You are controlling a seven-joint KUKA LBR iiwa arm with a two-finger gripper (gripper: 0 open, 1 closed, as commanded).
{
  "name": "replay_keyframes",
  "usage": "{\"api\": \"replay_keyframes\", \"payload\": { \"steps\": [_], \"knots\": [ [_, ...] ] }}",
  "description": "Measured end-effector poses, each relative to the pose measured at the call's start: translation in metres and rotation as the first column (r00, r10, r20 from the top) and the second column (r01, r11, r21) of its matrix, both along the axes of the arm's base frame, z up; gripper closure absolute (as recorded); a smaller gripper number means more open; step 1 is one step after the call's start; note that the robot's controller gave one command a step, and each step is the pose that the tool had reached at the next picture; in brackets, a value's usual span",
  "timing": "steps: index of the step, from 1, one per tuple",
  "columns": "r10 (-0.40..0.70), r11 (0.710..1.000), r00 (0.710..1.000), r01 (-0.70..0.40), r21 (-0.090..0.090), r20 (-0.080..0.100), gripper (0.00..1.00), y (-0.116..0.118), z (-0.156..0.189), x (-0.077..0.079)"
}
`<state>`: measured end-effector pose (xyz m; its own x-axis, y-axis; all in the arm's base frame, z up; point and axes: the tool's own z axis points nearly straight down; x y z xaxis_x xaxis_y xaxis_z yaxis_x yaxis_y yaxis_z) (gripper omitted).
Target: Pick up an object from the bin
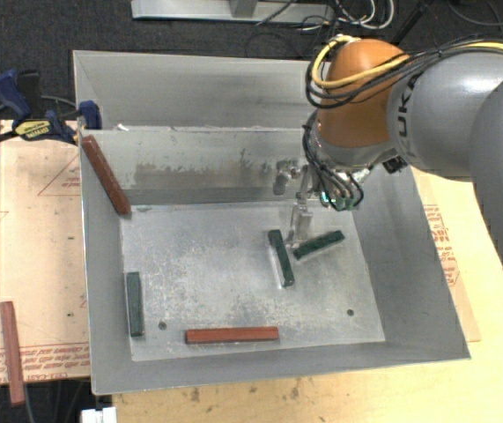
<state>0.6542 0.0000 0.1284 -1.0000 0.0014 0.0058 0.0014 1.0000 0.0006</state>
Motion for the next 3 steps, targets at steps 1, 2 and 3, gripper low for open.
{"api": "replay_keyframes", "payload": {
  "steps": [1, 2, 3],
  "knots": [
    [0.051, 0.999, 0.999, -0.051, 0.001, 0.003, 0.0, -0.051, -0.061, -0.017],
    [0.013, 1.0, 1.0, -0.013, -0.002, 0.013, 0.0, -0.085, -0.026, -0.004],
    [0.073, 0.997, 0.997, -0.073, -0.001, 0.01, 0.0, -0.1, -0.028, -0.008]
  ]
}}
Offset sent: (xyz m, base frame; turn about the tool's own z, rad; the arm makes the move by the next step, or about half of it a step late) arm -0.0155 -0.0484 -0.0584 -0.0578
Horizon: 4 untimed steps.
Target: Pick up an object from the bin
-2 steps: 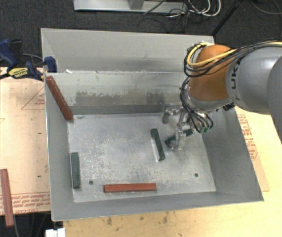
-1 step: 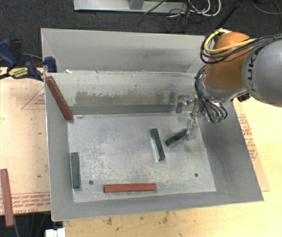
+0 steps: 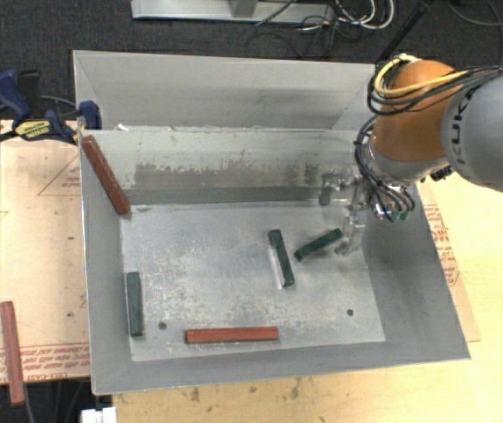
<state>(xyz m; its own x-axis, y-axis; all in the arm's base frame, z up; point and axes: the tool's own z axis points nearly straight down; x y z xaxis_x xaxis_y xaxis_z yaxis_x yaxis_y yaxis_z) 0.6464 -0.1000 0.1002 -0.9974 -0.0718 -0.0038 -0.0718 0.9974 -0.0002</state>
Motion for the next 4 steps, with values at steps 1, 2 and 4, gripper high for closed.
{"api": "replay_keyframes", "payload": {
  "steps": [1, 2, 4],
  "knots": [
    [0.11, 0.994, 0.994, -0.11, 0.001, -0.002, 0.0, 0.016, -0.031, 0.003],
    [-0.01, 1.0, 1.0, 0.01, 0.001, 0.0, 0.0, -0.014, -0.03, -0.001],
    [-0.009, 1.0, 1.0, 0.009, -0.001, 0.009, 1.0, -0.014, 0.063, 0.002]
  ]
}}
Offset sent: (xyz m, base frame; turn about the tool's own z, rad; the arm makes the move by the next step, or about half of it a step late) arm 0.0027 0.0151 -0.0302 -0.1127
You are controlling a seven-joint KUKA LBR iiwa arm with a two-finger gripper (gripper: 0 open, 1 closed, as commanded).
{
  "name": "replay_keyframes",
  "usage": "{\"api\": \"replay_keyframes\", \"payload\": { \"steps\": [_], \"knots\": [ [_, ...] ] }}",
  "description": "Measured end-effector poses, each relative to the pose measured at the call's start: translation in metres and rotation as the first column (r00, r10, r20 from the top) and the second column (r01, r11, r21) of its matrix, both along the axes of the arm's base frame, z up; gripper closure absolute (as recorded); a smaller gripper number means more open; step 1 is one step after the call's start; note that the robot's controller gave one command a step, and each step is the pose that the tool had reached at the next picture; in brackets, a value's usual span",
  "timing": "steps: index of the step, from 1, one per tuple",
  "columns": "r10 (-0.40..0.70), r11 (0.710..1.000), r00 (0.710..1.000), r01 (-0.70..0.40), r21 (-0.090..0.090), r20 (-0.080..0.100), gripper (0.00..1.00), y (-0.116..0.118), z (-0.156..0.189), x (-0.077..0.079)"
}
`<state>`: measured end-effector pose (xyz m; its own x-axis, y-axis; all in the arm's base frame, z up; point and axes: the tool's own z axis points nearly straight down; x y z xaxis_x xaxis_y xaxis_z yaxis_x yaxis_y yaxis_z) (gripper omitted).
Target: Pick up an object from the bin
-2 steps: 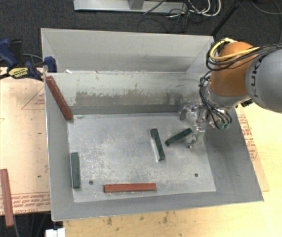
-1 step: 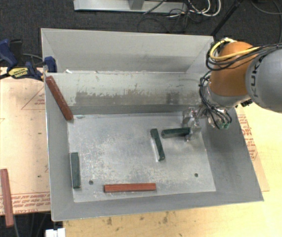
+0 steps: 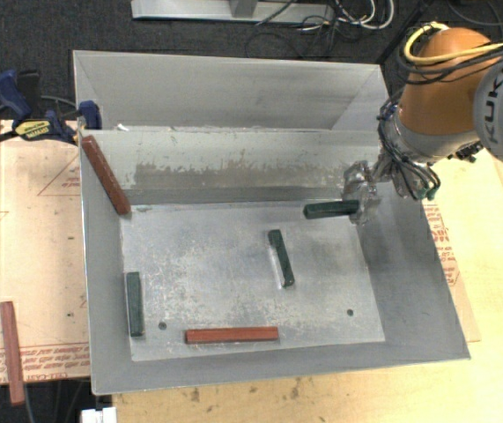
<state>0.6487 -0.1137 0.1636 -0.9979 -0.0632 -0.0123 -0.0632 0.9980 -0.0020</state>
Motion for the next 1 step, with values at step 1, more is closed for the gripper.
{"api": "replay_keyframes", "payload": {
  "steps": [1],
  "knots": [
    [0.0, 1.0, 1.0, 0.0, 0.001, -0.005, 1.0, 0.0001, 0.0259, 0.0017]
  ]
}}
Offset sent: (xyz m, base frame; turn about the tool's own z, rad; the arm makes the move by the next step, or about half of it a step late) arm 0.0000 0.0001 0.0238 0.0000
